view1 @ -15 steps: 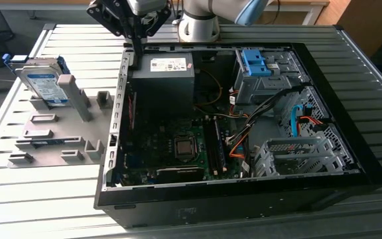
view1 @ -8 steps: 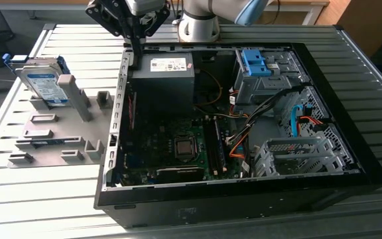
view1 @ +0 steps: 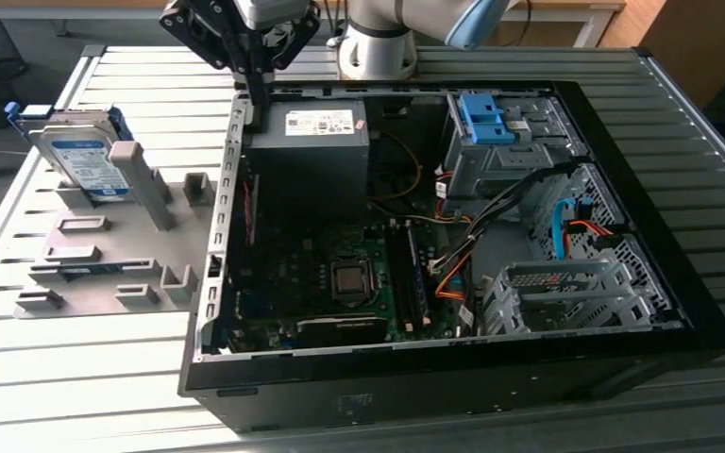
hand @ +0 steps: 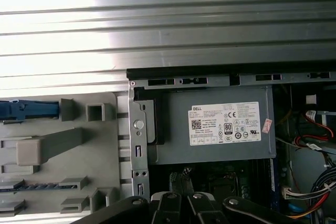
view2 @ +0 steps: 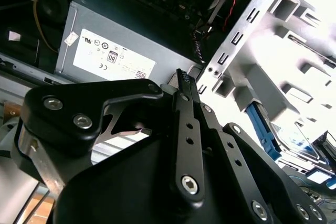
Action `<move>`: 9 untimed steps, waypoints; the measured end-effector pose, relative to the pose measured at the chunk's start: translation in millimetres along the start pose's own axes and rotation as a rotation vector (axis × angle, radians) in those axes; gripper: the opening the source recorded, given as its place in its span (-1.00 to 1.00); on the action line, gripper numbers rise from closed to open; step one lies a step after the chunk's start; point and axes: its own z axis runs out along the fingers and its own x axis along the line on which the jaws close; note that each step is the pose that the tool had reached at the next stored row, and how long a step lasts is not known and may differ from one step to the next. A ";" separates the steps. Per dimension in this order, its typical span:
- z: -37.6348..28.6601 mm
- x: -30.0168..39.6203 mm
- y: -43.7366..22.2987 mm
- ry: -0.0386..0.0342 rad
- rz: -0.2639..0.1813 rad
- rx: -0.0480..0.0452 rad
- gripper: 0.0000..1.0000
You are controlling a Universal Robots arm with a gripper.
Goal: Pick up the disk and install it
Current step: 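Reach for the disk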
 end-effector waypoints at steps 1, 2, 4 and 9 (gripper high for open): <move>0.0 0.2 0.0 0.0000 0.000 -0.0001 -0.79; 0.0 0.3 0.0 0.0000 0.000 0.0000 -0.79; 0.0 0.5 0.0 0.0000 0.000 -0.0001 -0.79; 0.1 1.9 0.0 0.0000 0.000 -0.0001 -0.79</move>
